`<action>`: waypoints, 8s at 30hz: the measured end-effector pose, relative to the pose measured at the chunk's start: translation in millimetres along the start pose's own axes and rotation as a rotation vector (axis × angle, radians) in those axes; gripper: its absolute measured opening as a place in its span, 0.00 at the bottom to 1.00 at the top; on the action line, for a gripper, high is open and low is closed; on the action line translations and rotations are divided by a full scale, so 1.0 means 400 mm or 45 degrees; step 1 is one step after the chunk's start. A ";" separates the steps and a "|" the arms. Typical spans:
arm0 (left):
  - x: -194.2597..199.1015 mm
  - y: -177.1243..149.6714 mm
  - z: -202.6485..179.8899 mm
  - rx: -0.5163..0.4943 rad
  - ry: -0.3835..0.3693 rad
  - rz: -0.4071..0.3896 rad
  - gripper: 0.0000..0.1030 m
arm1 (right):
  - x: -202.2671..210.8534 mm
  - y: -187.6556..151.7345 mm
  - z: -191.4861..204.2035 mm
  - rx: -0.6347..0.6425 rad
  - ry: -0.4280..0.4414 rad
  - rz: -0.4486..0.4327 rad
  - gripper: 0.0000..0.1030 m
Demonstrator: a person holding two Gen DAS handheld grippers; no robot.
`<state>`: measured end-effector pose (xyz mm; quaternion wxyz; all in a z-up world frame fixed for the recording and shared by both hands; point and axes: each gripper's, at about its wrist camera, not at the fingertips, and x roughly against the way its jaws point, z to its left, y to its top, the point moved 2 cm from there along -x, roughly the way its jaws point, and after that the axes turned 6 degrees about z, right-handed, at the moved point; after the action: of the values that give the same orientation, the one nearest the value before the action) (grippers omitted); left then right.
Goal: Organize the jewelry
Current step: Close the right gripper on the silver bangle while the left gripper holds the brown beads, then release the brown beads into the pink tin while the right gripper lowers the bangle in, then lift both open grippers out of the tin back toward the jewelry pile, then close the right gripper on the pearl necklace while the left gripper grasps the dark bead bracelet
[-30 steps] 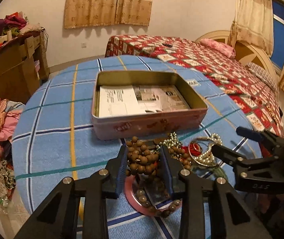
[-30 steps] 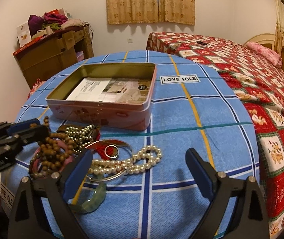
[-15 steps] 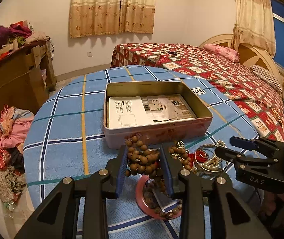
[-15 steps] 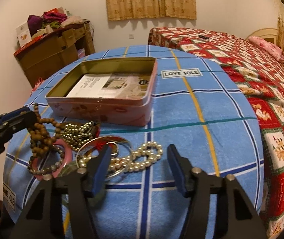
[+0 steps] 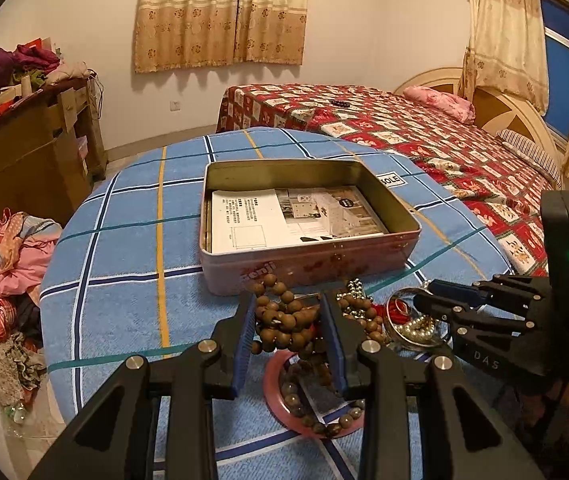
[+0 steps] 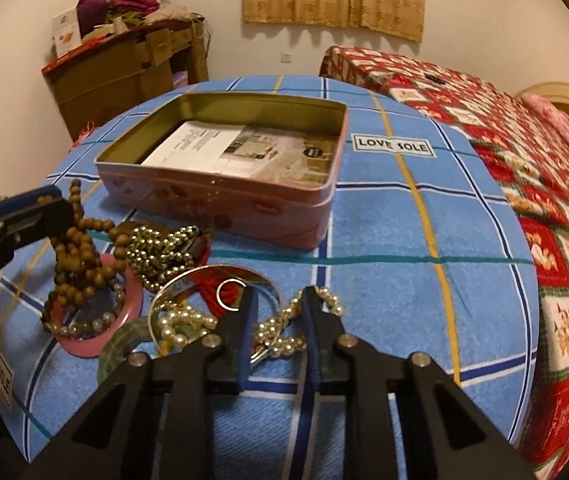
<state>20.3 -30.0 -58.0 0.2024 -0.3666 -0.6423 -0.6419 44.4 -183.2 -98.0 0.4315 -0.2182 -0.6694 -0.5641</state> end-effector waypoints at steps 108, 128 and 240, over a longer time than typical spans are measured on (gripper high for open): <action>-0.185 0.291 0.093 -0.030 0.113 -0.018 0.66 | -0.090 0.327 -0.070 -0.059 0.013 -0.138 0.42; -0.175 0.267 0.100 -0.005 0.113 0.000 0.67 | -0.074 0.295 -0.057 -0.058 0.008 -0.151 0.64; -0.047 -0.095 -0.013 -0.089 -0.013 0.194 0.09 | 0.021 -0.027 -0.049 -0.068 -0.008 0.024 0.36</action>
<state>3.6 -35.4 -96.8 0.2342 -0.4245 -0.5908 -0.6448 38.1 -206.1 -97.3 0.4286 -0.2377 -0.6535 -0.5769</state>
